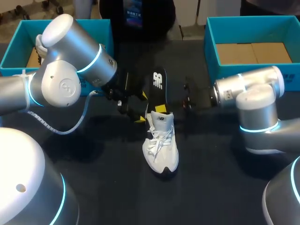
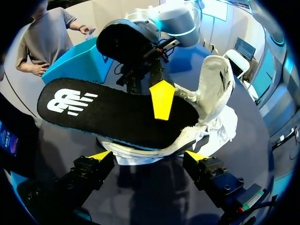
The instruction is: Take the shoe out of the shoebox, open the shoe tongue, remove and reinsert the insole, then place the shoe into the shoebox
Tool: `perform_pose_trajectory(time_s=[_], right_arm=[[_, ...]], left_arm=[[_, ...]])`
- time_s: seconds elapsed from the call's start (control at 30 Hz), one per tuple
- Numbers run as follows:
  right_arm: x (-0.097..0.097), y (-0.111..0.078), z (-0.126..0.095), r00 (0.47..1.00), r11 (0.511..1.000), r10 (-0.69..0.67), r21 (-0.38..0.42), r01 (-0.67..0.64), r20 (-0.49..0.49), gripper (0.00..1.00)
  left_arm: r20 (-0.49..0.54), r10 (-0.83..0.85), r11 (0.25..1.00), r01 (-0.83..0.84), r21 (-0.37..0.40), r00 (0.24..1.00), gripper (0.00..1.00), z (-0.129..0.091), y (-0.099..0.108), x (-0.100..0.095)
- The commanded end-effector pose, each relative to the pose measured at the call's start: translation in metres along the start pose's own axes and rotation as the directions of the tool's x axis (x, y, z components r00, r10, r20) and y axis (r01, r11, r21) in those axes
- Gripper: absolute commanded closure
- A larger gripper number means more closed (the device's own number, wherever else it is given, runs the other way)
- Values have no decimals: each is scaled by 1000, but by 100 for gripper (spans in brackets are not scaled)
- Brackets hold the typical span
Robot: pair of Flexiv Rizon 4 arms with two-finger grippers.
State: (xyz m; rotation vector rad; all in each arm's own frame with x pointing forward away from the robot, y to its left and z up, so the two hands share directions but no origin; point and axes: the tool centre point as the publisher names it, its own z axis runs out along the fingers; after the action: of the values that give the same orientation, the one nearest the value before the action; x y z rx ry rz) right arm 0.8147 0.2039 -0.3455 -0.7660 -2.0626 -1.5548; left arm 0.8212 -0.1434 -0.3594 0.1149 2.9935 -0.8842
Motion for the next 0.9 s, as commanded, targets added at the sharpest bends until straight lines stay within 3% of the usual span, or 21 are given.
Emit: perform_pose_trajectory(time_s=[0.03, 0.17, 0.33, 0.4, 0.63, 0.9], right_arm=[[-11, 10, 3, 1000, 1000, -11, 16, 11, -7, 70], [-15, 22, 2, 1000, 999, -24, 45, 24, -5, 71], [-16, 27, -2, 1000, 997, -20, 72, 21, -15, 78], [-16, 27, -4, 1000, 996, -8, 91, 11, -29, 100], [-10, 17, -3, 999, 994, 12, 109, -7, -49, 100], [4, -10, 3, 997, 992, 64, 110, -59, -45, 100]], left_arm=[[1, 0, 1000, 0, -3, 1000, 0, 0, 0, 0], [1, 0, 1000, 0, -3, 1000, 0, 0, 0, 0], [1, 0, 1000, 0, -3, 1000, 0, 0, 0, 0], [1, 0, 1000, 0, -3, 1000, 0, 0, 0, 0], [1, 0, 1000, 0, -3, 1000, 0, 0, 0, 0], [1, 0, 1000, 0, -3, 1000, 0, 0, 0, 0]])
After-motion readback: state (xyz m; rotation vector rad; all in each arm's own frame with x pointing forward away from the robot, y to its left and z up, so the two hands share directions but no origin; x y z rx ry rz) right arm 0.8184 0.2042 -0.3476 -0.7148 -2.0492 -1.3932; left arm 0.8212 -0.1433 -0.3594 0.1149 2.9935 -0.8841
